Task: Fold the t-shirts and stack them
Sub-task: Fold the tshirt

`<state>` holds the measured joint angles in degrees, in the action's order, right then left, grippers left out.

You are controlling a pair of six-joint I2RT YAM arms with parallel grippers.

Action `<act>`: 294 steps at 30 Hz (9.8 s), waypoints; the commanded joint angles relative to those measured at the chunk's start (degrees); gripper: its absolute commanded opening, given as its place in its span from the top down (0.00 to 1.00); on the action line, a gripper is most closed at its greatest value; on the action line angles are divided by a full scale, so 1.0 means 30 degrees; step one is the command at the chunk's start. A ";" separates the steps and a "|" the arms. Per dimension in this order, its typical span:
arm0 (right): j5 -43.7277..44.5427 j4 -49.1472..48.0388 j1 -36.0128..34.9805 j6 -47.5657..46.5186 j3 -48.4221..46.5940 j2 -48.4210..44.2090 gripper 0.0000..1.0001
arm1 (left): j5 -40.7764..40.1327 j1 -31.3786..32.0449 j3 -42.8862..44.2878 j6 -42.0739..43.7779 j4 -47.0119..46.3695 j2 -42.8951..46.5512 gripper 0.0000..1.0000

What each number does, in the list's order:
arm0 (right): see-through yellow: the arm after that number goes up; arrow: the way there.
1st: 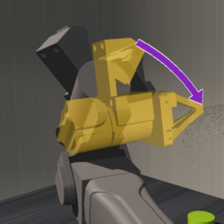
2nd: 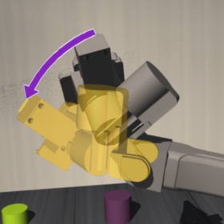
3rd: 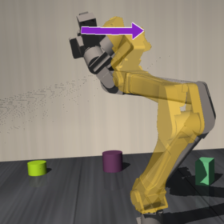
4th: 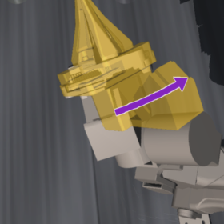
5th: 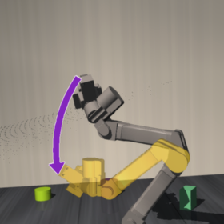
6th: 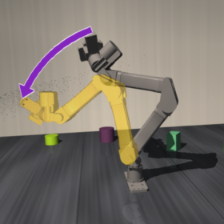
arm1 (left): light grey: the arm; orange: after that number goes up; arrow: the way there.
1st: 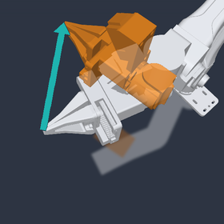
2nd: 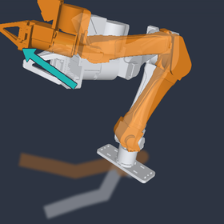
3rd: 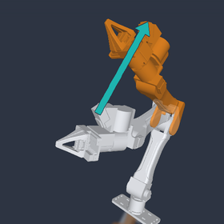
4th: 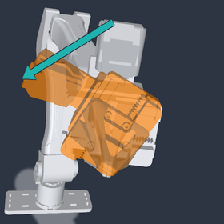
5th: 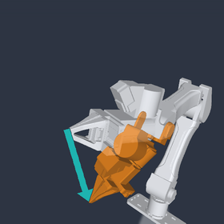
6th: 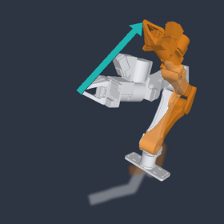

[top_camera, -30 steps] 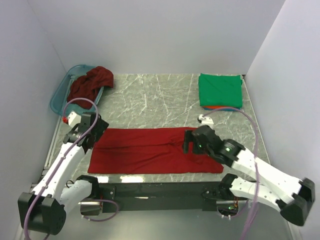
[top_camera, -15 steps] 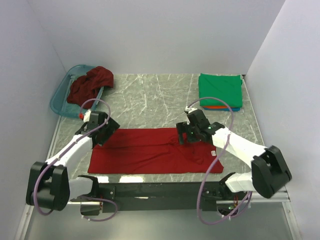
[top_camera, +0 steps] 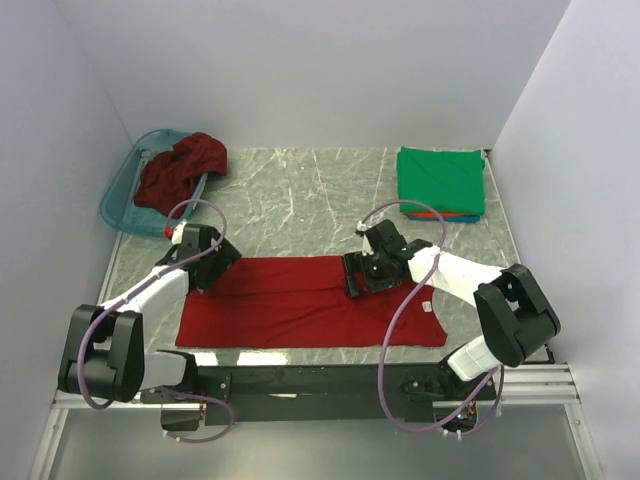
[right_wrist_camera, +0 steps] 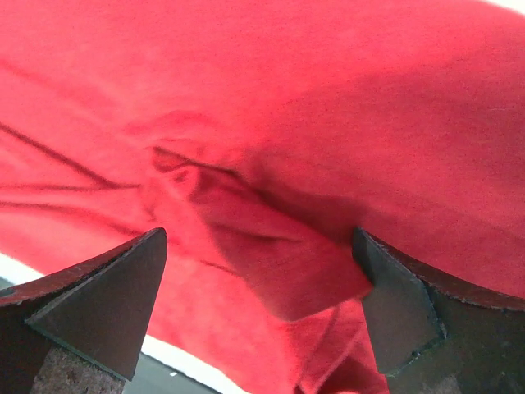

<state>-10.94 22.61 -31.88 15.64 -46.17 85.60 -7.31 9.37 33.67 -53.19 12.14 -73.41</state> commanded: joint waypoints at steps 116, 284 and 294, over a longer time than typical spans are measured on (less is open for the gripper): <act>0.2386 0.2251 -0.0795 0.5215 -1.1567 0.4342 0.00 | 0.3696 1.0120 -0.1377 -0.1168 0.4273 0.5779 0.00; 0.6598 0.3387 -1.2958 1.6498 0.5463 -0.9431 0.82 | 0.4547 1.1175 -0.8295 -0.8289 0.4309 1.7292 0.99; 0.9592 0.4330 -1.1525 1.3514 0.3235 -0.9901 0.81 | 0.3288 1.1204 -0.4781 -0.5476 0.0879 1.1005 1.00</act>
<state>11.60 35.05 -68.23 60.86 -32.82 57.56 4.60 42.85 14.85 -73.78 22.24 -34.72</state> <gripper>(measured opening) 0.193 0.047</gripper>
